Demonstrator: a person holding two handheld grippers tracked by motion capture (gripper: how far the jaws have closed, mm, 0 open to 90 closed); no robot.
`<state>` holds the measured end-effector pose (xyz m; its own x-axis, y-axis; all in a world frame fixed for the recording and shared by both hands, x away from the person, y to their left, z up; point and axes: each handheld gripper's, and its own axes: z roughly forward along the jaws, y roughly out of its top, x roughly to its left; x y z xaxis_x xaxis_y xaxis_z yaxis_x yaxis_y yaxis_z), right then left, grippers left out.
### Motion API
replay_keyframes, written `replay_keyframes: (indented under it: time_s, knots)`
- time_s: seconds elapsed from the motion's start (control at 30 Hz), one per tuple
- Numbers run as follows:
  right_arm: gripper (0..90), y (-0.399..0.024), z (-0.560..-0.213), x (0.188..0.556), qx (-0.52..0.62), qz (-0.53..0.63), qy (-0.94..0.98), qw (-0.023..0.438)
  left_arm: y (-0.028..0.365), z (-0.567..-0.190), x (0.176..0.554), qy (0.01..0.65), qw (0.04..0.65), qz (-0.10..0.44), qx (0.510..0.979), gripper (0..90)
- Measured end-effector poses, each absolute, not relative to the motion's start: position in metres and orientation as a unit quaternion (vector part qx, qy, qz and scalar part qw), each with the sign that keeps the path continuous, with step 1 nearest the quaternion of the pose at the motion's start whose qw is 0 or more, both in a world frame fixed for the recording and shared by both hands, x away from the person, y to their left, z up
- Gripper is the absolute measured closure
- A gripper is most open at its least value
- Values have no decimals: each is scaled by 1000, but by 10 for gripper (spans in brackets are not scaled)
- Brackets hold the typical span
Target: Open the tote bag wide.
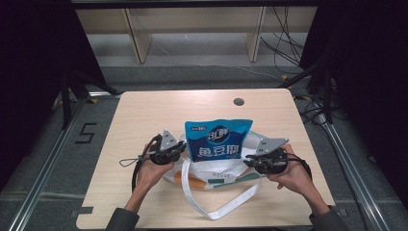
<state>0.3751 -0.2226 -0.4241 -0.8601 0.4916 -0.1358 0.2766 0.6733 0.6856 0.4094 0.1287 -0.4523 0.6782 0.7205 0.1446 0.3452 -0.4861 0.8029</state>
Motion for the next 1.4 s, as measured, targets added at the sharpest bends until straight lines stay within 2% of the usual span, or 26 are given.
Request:
replay_keyframes:
  time_s: [0.1,0.2,0.4,0.47,0.6,0.67,0.73,0.8,0.87,0.97,1.13,1.27,1.4]
  knots:
    - [802,-220,-432,366,205,327,912,141,128,-453,421,348,392,236,818,827]
    - [809,-221,-443,362,205,319,916,131,134,-460,436,381,363,228,819,841]
    - [815,-215,-465,355,188,289,931,121,139,-496,466,435,339,166,818,843]
    - [815,-210,-479,353,190,271,935,123,134,-500,468,428,321,182,825,838]
    - [812,-205,-487,354,176,256,942,126,126,-496,463,409,301,214,834,791]
    - [805,-207,-488,355,182,266,938,128,130,-488,459,424,329,196,820,698]
    - [761,-210,-484,356,215,272,931,114,135,-475,450,428,355,184,811,576]
    - [658,-213,-476,356,231,286,924,104,135,-461,437,415,366,193,810,487]
    - [569,-215,-466,355,241,314,912,110,136,-448,421,401,383,195,809,449]
    - [499,-223,-445,354,231,358,897,118,140,-439,400,401,413,184,797,403]
    - [484,-237,-415,354,237,411,869,137,138,-434,377,392,466,124,784,407]
    - [480,-244,-406,365,261,420,853,166,133,-434,371,372,488,105,783,401]
    - [486,-247,-408,387,289,414,842,189,119,-439,368,342,465,84,812,410]
